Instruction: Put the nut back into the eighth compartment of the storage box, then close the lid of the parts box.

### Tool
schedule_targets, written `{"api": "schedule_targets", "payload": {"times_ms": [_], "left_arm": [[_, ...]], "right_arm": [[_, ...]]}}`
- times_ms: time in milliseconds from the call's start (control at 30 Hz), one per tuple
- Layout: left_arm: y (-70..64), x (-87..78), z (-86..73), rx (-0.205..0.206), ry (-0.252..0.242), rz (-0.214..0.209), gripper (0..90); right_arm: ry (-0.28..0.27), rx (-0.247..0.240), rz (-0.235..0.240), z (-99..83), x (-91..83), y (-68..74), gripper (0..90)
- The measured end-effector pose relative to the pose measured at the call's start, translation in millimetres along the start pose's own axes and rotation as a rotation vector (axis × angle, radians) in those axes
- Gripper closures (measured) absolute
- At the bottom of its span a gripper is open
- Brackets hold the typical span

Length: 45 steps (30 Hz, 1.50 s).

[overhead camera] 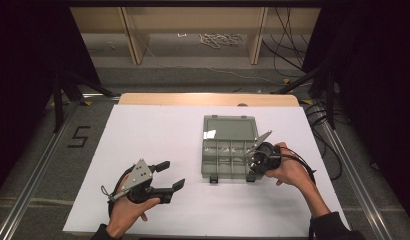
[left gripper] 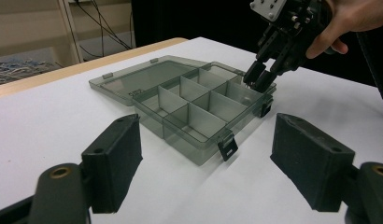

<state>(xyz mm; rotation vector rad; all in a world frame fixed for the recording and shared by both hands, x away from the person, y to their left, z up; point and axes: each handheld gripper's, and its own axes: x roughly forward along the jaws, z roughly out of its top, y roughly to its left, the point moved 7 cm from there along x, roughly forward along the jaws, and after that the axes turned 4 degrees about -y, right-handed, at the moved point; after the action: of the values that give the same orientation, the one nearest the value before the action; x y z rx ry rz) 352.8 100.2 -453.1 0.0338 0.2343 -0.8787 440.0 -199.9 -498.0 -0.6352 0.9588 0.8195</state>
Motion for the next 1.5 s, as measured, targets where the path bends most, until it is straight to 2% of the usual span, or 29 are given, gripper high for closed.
{"api": "schedule_targets", "payload": {"times_ms": [33, 100, 233, 333, 367, 433, 467, 500, 533, 600, 667, 700, 733, 767, 800, 833, 867, 900, 933, 967, 1033, 1133, 1167, 1200, 1233, 1333, 1433, 1467, 1500], "left_arm": [[-0.7, -0.2, -0.3, -0.018, 0.0, 0.007, 23.5], [-0.6, 0.0, -0.3, -0.022, -0.002, 0.008, 23.5], [-0.4, -0.4, -0.2, -0.019, 0.001, 0.01, 23.5], [0.0, -0.6, -0.2, -0.02, 0.001, 0.012, 23.5], [0.8, -0.8, 0.4, -0.004, 0.0, 0.006, 23.5], [0.8, -0.8, 0.5, -0.004, -0.001, 0.006, 23.5], [0.3, -0.9, 0.2, -0.016, 0.0, 0.01, 23.5], [1.1, -0.9, 0.5, 0.001, 0.0, 0.005, 23.5], [0.4, -1.0, 0.1, -0.014, 0.0, 0.009, 23.5], [0.8, -1.1, 0.7, -0.008, -0.003, 0.007, 23.5], [2.0, -0.9, 0.8, 0.006, 0.0, 0.005, 23.5], [1.2, -0.6, 0.6, -0.011, -0.003, 0.007, 23.5], [1.2, -0.7, 0.4, -0.022, -0.002, 0.013, 23.5], [1.0, -0.3, 0.6, -0.025, -0.004, 0.013, 23.5], [1.0, -0.1, 0.6, -0.028, -0.004, 0.012, 23.5], [2.0, 0.5, 0.5, -0.018, -0.001, 0.009, 23.5], [1.6, 1.3, 0.3, -0.029, -0.006, 0.006, 23.5], [2.4, 1.2, 0.2, -0.029, -0.002, 0.016, 23.5], [3.0, 1.3, 0.3, -0.021, -0.001, 0.015, 23.5], [3.6, 1.7, 0.5, -0.017, -0.002, 0.014, 23.5], [3.6, 2.2, 0.2, -0.039, -0.002, 0.024, 23.5], [4.0, 3.9, 0.0, -0.032, -0.001, 0.02, 23.5], [3.7, 4.5, -0.5, -0.034, 0.001, 0.016, 23.5], [3.9, 4.6, -1.0, -0.043, 0.004, 0.02, 23.5], [4.9, 5.6, -0.6, -0.033, -0.005, 0.009, 23.5], [5.2, 5.4, -1.5, -0.042, 0.002, 0.018, 23.5], [4.1, 4.9, -1.6, -0.044, 0.004, 0.019, 23.5], [4.5, 5.4, -0.9, -0.029, -0.003, 0.007, 23.5], [4.4, 5.7, -0.6, -0.029, -0.005, 0.006, 23.5]], "right_arm": [[0.0, 0.005, 0.005, 0.0, -1.1, 0.2, 67.2], [-0.024, 0.016, 0.02, 1.6, -4.0, 0.1, 65.1], [-0.053, 0.046, 0.012, 3.8, -10.1, -3.3, 58.2], [-0.11, 0.077, -0.006, 8.5, -14.3, -7.4, 49.3], [-0.128, 0.078, -0.012, 9.6, -15.5, -8.6, 47.5], [-0.174, 0.099, -0.019, 13.3, -19.9, -11.2, 42.0], [-0.197, 0.139, -0.029, 15.7, -22.5, -11.5, 39.7], [-0.21, 0.145, -0.028, 16.6, -24.1, -12.1, 38.6], [-0.237, 0.151, -0.021, 18.0, -26.2, -12.9, 36.2], [-0.271, 0.175, -0.024, 19.6, -27.3, -13.9, 32.7], [-0.276, 0.192, -0.016, 19.6, -28.9, -14.1, 29.8], [-0.303, 0.193, -0.029, 21.1, -27.7, -15.9, 29.3], [-0.298, 0.216, -0.015, 20.5, -29.2, -15.2, 27.1], [-0.327, 0.23, -0.022, 22.4, -28.3, -16.5, 24.9], [-0.323, 0.252, -0.016, 22.1, -29.8, -16.4, 23.3], [-0.33, 0.255, -0.018, 22.5, -30.3, -17.5, 22.9], [-0.381, 0.288, -0.018, 26.2, -30.6, -17.8, 23.1], [-0.407, 0.277, -0.025, 27.8, -30.4, -19.9, 23.1], [-0.418, 0.295, -0.018, 29.2, -32.5, -19.9, 22.4], [-0.427, 0.286, -0.023, 29.9, -33.7, -21.2, 21.3], [-0.458, 0.299, -0.033, 32.5, -35.9, -21.6, 17.7], [-0.501, 0.305, -0.04, 34.4, -36.7, -24.7, 16.6], [-0.504, 0.326, -0.037, 34.7, -36.8, -24.6, 16.6], [-0.522, 0.318, -0.049, 34.7, -36.7, -28.4, 16.6], [-0.521, 0.337, -0.053, 34.1, -36.8, -29.3, 16.6], [-0.547, 0.357, -0.064, 33.2, -38.9, -32.4, 16.5], [-0.581, 0.384, -0.055, 33.0, -41.3, -33.1, 16.4], [-0.591, 0.394, -0.063, 32.7, -41.1, -34.2, 16.3], [-0.583, 0.405, -0.049, 31.9, -41.2, -33.5, 16.3]]}}
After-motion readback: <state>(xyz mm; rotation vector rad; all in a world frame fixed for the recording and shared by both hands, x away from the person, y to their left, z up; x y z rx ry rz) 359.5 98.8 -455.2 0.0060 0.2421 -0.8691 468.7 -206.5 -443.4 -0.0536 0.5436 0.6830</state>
